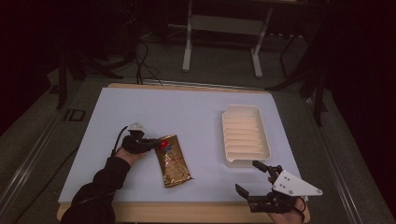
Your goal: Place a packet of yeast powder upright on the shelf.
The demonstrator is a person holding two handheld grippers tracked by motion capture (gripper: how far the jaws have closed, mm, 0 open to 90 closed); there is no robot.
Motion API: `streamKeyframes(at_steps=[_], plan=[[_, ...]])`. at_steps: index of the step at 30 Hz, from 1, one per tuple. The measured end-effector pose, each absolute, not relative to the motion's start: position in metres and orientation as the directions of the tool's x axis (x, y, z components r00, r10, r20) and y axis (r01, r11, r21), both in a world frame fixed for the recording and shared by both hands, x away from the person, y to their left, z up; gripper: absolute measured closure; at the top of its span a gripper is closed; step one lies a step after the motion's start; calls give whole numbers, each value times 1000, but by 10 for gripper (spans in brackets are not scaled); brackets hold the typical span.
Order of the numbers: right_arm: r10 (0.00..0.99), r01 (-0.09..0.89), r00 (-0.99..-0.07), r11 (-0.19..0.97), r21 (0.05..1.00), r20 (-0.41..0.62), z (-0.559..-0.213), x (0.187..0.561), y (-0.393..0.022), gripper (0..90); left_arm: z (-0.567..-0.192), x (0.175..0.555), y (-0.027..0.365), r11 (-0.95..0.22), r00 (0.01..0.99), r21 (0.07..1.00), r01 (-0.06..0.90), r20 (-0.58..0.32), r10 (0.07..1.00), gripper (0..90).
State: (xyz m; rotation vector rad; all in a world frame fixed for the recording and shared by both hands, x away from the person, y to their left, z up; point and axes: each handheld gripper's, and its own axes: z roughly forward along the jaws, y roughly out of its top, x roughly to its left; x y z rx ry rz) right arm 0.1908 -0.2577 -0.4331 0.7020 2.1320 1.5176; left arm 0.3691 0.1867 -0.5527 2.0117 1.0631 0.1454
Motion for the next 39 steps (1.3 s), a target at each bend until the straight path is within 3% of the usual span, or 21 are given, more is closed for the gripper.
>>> streamKeyframes(at_steps=[3,8,39], plan=[[626,155,-778,273,949,-53,-433,190,-258,122,-551,367,182,-293,624,721,628,-241,743,874],[629,146,-775,266,953,-57,-431,189,-259,123,-542,364,173,-308,605,716,626,-197,771,900],[653,143,-756,235,961,-48,-428,189,-264,131,-468,324,159,-287,679,847,447,-113,725,900]])
